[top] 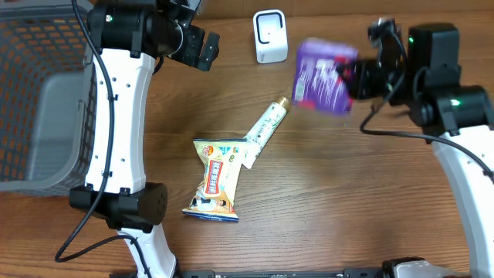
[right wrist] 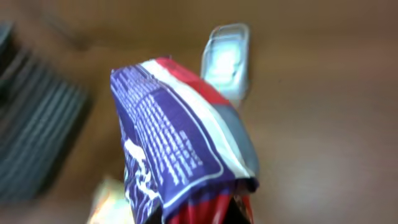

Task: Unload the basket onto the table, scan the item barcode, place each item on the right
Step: 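Lift the purple packet toward the scanner with the right gripper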

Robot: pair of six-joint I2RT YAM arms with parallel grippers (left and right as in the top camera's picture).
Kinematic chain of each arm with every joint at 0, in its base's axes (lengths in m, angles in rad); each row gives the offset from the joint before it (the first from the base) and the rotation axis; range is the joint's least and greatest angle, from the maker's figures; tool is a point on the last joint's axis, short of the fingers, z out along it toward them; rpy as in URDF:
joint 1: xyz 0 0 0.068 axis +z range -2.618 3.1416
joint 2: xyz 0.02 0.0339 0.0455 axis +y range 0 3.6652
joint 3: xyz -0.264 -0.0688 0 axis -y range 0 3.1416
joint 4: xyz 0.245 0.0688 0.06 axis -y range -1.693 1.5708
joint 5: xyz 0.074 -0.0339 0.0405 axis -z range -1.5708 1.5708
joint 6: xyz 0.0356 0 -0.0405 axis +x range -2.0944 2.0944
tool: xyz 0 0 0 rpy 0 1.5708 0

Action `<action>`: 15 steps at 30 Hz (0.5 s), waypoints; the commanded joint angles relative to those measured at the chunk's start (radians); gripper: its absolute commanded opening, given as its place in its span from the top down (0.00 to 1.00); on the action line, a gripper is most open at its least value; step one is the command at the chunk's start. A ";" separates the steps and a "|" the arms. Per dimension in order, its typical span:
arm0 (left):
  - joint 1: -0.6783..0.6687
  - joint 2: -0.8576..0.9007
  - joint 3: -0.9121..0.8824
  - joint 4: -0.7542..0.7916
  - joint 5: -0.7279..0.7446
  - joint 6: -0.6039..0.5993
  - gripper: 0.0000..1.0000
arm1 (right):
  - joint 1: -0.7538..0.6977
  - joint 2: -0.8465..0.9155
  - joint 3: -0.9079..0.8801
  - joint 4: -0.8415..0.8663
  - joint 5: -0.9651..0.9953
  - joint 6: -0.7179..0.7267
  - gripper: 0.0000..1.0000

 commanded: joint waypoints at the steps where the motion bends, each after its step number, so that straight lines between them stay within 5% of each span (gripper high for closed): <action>1: 0.004 -0.008 0.006 0.000 -0.003 -0.014 0.00 | 0.012 0.096 0.010 0.265 0.288 -0.005 0.96; 15: 0.004 -0.008 0.006 0.000 -0.003 -0.014 0.00 | 0.127 0.454 0.010 1.032 0.492 -0.578 0.96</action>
